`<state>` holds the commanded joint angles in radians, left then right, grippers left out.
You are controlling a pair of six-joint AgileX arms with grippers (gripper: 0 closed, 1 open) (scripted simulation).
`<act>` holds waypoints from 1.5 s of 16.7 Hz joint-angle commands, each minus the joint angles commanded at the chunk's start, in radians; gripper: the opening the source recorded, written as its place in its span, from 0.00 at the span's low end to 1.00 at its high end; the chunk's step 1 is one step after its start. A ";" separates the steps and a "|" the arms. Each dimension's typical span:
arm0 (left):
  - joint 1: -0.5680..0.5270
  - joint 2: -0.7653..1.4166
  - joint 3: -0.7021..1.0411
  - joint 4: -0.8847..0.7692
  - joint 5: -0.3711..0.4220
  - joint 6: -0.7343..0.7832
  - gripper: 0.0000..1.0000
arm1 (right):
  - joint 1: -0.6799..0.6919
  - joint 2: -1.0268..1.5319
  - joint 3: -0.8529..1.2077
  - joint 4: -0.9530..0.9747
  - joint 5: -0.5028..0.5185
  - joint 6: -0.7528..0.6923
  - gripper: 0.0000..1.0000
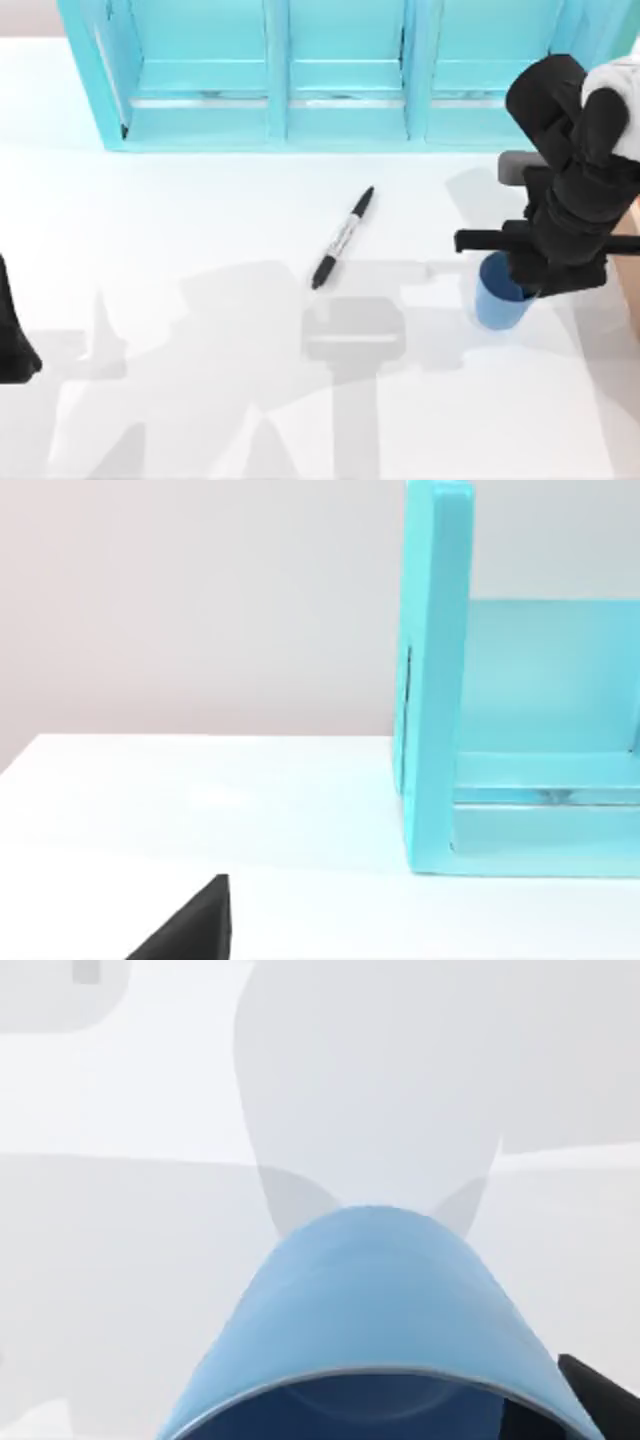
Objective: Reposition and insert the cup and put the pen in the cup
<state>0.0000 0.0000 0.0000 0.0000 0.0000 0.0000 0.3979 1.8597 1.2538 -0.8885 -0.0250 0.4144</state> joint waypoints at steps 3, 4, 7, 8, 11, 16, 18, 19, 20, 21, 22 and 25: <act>0.000 0.000 0.000 0.000 0.000 0.000 1.00 | 0.000 0.000 0.000 0.000 0.000 0.000 0.30; 0.000 0.000 0.000 0.000 0.000 0.000 1.00 | 0.000 0.000 0.000 0.000 0.000 0.000 0.38; 0.000 0.000 0.000 0.000 0.000 0.000 1.00 | 0.000 0.000 0.000 0.000 0.000 0.000 0.60; 0.000 0.000 0.000 0.000 0.000 0.000 1.00 | 0.000 0.000 0.000 0.000 0.000 0.000 0.68; 0.000 0.000 0.000 0.000 0.000 0.000 1.00 | 0.000 0.000 0.000 0.000 0.000 0.000 0.90; 0.000 0.000 0.000 0.000 0.000 0.000 1.00 | 0.000 0.000 0.000 0.000 0.000 0.000 1.00; 0.000 0.000 0.000 0.000 0.000 0.000 1.00 | 0.000 0.000 0.000 0.000 0.000 0.000 1.00; 0.000 0.000 0.000 0.000 0.000 0.000 1.00 | 0.000 0.000 0.000 0.000 0.000 0.000 1.00; 0.000 0.000 0.000 0.000 0.000 0.000 1.00 | 0.000 0.000 0.000 0.000 0.000 0.000 1.00; 0.000 0.000 0.000 0.000 0.000 0.000 1.00 | -0.002 0.000 0.000 0.000 0.000 0.000 1.00; 0.000 0.000 0.000 0.000 0.000 0.000 1.00 | -0.002 0.000 0.003 -0.003 0.000 0.000 1.00; 0.000 0.000 0.000 0.000 0.000 0.000 1.00 | -0.002 0.005 0.072 -0.074 -0.002 0.003 1.00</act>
<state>0.0000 0.0000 0.0000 0.0000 0.0000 0.0000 0.3955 1.8643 1.3260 -0.9621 -0.0268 0.4172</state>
